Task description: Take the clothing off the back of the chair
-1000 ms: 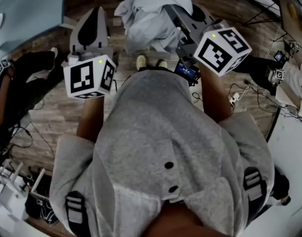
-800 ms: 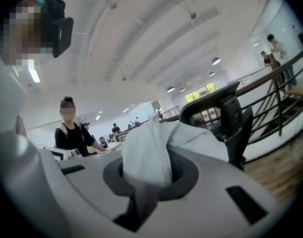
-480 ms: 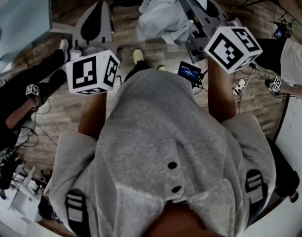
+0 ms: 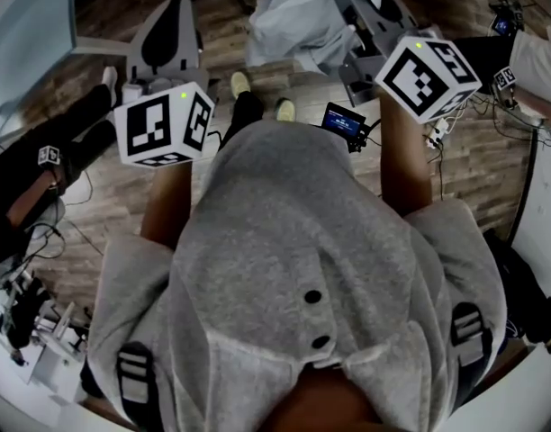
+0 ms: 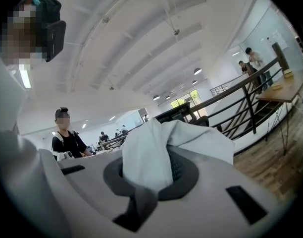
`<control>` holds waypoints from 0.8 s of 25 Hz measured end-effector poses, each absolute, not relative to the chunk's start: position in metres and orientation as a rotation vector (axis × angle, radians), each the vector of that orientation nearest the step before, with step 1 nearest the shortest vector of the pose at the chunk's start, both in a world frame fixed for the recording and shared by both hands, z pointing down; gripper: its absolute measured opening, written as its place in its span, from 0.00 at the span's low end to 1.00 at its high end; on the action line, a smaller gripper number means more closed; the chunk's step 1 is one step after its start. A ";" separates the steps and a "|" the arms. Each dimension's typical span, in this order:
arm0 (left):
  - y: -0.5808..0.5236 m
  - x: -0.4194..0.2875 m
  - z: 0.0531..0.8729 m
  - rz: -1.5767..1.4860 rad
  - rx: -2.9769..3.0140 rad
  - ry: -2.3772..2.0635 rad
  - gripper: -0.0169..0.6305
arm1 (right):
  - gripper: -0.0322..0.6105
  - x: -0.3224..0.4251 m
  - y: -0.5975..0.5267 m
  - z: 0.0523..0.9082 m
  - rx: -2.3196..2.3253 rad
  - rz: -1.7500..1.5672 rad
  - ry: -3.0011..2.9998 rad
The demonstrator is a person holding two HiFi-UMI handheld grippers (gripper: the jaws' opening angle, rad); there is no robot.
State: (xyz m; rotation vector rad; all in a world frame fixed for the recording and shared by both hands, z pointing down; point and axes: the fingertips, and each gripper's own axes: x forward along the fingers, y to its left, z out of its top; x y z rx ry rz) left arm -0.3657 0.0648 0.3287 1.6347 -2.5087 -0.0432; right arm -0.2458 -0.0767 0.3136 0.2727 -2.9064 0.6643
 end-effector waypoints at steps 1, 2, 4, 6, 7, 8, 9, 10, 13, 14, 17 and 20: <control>0.066 -0.364 0.329 -0.040 1.634 -2.508 0.04 | 0.12 -0.244 -0.077 0.315 0.278 0.667 -2.903; 0.066 -0.363 0.330 -0.039 1.635 -2.504 0.04 | 0.12 -0.242 -0.077 0.315 0.283 0.668 -2.899; 0.064 -0.362 0.330 -0.038 1.640 -2.491 0.04 | 0.12 -0.241 -0.077 0.316 0.295 0.670 -2.891; 0.063 -0.362 0.329 -0.039 1.646 -2.481 0.04 | 0.12 -0.242 -0.078 0.316 0.307 0.673 -2.883; 0.062 -0.363 0.327 -0.041 1.647 -2.479 0.04 | 0.12 -0.243 -0.078 0.316 0.311 0.675 -2.879; 0.062 -0.364 0.326 -0.043 1.648 -2.478 0.04 | 0.12 -0.243 -0.078 0.316 0.317 0.675 -2.876; 0.062 -0.365 0.324 -0.044 1.651 -2.477 0.04 | 0.12 -0.243 -0.077 0.315 0.323 0.674 -2.873; 0.061 -0.366 0.323 -0.046 1.656 -2.475 0.04 | 0.12 -0.243 -0.077 0.314 0.331 0.673 -2.871; 0.058 -0.368 0.323 -0.055 1.676 -2.460 0.04 | 0.12 -0.241 -0.078 0.314 0.356 0.665 -2.868; 0.056 -0.368 0.324 -0.058 1.683 -2.453 0.04 | 0.12 -0.241 -0.078 0.314 0.366 0.662 -2.868; 0.053 -0.369 0.325 -0.071 1.709 -2.428 0.04 | 0.12 -0.240 -0.079 0.313 0.407 0.649 -2.863; 0.051 -0.371 0.321 -0.086 1.733 -2.410 0.04 | 0.12 -0.240 -0.078 0.309 0.443 0.626 -2.853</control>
